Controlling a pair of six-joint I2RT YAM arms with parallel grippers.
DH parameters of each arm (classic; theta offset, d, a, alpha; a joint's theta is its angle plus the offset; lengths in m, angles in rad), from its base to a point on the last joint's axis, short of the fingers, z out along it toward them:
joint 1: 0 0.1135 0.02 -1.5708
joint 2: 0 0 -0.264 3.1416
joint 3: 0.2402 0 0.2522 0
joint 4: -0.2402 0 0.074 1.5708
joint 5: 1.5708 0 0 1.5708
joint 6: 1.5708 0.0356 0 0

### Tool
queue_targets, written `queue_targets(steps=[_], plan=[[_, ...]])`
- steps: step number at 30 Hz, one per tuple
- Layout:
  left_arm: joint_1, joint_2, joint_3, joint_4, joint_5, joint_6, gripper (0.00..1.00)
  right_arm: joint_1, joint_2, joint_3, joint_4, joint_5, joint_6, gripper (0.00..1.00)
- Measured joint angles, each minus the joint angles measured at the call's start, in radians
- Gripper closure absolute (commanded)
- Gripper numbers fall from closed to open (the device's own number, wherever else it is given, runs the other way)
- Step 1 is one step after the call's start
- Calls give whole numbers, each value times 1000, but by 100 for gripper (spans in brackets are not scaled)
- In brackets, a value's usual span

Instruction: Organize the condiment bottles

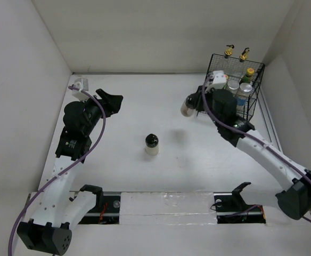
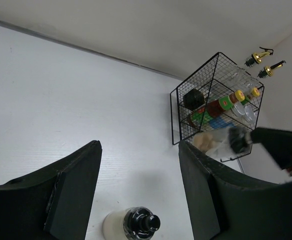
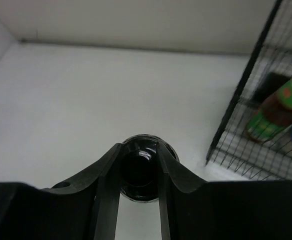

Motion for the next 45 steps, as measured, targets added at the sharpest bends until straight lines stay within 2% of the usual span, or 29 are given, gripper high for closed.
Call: queue_targets(steps=[5, 12, 26, 38, 40, 41, 43, 44, 45], plan=[[0, 0, 0, 0, 3, 0, 42, -154, -71, 108, 28, 20, -25, 88], [0, 0, 0, 0, 7, 0, 42, -345, -29, 143, 34, -26, -36, 88], [0, -3, 0, 0, 7, 0, 42, -463, 152, 143, 36, -145, -20, 89], [0, -1, 0, 0, 10, 0, 42, -469, 294, 139, 43, -174, 3, 89], [0, -1, 0, 0, 11, 0, 42, -467, 315, 139, 43, -174, 5, 85], [0, -1, 0, 0, 11, 0, 42, -465, 322, 137, 43, -174, 6, 73], [0, -1, 0, 0, 11, 0, 42, -460, 325, 130, 42, -174, 8, 60], [0, -1, 0, 0, 11, 0, 42, -456, 325, 129, 40, -174, 10, 48], [0, -1, 0, 0, 11, 0, 42, -453, 325, 129, 41, -173, 16, 42]])
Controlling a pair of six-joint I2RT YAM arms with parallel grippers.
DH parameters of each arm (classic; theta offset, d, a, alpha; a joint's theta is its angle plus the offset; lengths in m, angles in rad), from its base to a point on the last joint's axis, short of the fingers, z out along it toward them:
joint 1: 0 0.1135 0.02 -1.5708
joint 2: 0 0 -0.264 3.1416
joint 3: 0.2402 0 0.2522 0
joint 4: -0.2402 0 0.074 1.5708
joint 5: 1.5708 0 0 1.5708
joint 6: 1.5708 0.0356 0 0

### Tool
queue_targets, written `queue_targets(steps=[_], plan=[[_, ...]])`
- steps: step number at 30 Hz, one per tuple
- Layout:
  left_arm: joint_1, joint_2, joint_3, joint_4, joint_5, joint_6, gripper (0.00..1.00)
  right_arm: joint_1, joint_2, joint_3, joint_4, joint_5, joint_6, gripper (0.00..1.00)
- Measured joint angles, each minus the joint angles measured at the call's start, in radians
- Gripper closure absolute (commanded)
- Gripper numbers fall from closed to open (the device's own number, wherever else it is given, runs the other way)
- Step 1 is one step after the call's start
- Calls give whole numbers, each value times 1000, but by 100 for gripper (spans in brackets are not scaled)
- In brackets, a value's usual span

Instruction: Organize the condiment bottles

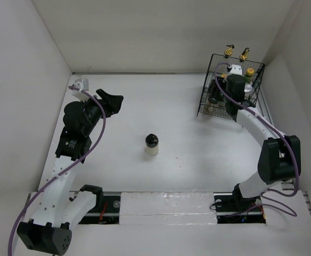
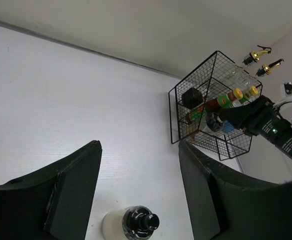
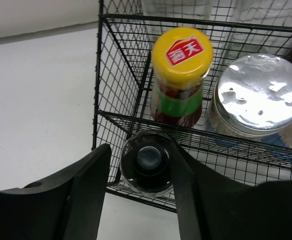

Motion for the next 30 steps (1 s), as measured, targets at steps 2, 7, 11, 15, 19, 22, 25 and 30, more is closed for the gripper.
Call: queue_targets(steps=[2, 7, 11, 15, 19, 22, 25, 30], plan=[[0, 0, 0, 0, -1, 0, 42, 10, -6, 0, 3, 3, -3, 32], [0, 3, 0, 0, -1, 0, 42, 52, -80, -2, 2, 23, -8, 24], [0, 3, 0, 0, 0, -2, 42, 119, -203, -39, 33, 18, -16, 86], [0, 5, 0, 0, -5, -5, 42, 276, -267, -111, 123, -62, -13, 85], [0, 10, -1, -1, -10, -7, 42, 492, -222, -167, 153, -158, -62, 30], [0, 14, -1, 0, -10, -7, 42, 610, -180, -203, 149, -221, -101, 21], [0, 22, -1, -1, -8, -7, 42, 688, -149, -214, 151, -259, -134, 19], [0, 22, -1, -1, -8, -8, 39, 742, -116, -217, 171, -276, -154, 25]])
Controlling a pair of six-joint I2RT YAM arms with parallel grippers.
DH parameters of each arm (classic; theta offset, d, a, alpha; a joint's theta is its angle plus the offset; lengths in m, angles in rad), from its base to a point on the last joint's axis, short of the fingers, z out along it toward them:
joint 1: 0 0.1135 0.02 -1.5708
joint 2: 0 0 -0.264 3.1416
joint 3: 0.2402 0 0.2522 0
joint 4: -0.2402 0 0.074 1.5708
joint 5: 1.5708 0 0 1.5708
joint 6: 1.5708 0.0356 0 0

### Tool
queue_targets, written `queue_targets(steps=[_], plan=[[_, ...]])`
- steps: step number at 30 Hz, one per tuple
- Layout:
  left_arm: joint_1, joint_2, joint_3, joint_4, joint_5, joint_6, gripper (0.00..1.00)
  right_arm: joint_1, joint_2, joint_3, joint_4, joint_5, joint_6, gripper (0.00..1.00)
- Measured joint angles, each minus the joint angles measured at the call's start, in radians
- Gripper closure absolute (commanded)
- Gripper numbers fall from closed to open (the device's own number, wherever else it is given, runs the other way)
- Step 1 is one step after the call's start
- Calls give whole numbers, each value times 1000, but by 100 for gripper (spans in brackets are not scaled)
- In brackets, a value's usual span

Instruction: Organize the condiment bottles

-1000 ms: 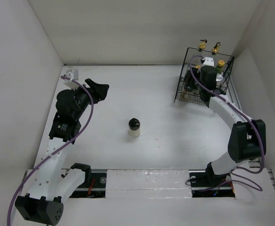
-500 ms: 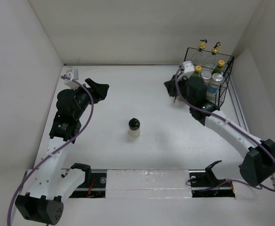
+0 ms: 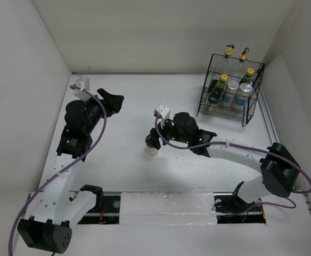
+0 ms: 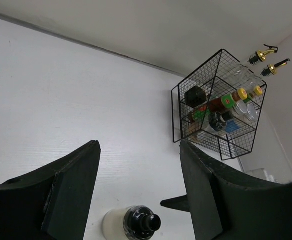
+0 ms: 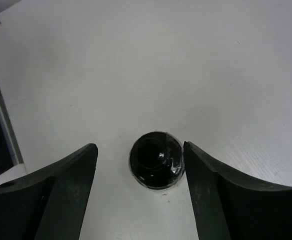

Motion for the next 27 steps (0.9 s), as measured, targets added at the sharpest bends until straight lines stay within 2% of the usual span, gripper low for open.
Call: queue_targets(steps=[6, 11, 13, 20, 25, 27], plan=[[0, 1, 0, 0, 4, 0, 37, 2, 100, 0, 16, 14, 0, 43], [0, 2, 0, 0, 10, 0, 34, 3, 130, 0, 68, 49, -1, 78], [0, 3, 0, 0, 15, -1, 33, 3, 131, 0, 80, 59, 10, 85], [0, 5, 0, 1, 23, -1, 26, 8, 76, -1, 28, 172, 21, 91], [0, 9, 0, 6, 35, -2, 10, -76, -134, -1, -50, 323, 47, 91], [0, 10, 0, 8, 42, -3, 9, -153, -226, 0, -52, 396, 65, 91]])
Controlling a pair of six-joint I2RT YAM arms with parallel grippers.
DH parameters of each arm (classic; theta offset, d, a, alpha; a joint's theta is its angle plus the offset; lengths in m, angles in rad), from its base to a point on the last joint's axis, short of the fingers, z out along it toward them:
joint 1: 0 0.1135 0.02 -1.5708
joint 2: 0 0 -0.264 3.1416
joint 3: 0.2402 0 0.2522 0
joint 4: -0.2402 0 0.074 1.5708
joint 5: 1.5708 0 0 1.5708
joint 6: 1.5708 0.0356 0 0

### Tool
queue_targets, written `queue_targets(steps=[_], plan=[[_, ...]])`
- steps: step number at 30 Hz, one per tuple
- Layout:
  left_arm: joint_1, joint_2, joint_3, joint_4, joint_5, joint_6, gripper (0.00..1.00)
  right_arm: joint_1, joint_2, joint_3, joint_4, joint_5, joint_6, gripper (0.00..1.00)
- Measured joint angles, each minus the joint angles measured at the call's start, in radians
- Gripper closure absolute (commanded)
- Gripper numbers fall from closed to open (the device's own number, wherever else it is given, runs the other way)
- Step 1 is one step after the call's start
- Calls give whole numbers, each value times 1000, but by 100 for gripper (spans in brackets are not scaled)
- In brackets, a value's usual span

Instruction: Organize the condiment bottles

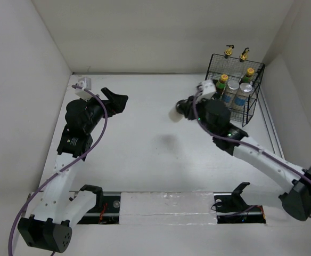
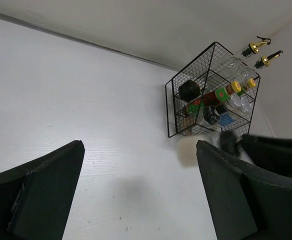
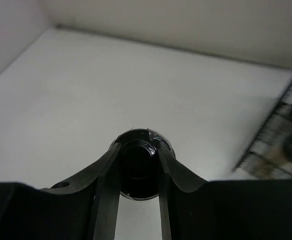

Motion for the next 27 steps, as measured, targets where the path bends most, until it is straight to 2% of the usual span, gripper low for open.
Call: queue_targets(steps=[7, 14, 19, 27], plan=[[0, 0, 0, 2, 20, -5, 10, -347, -165, 20, -83, 198, 41, 91], [0, 3, 0, 9, 33, -12, 10, -583, -160, 25, -173, 193, 56, 89], [0, 14, 0, 14, 43, -15, 8, -680, -65, 43, -175, 157, 60, 91], [0, 17, 0, 15, 43, -15, 7, -736, -21, 59, -156, 117, 58, 91]])
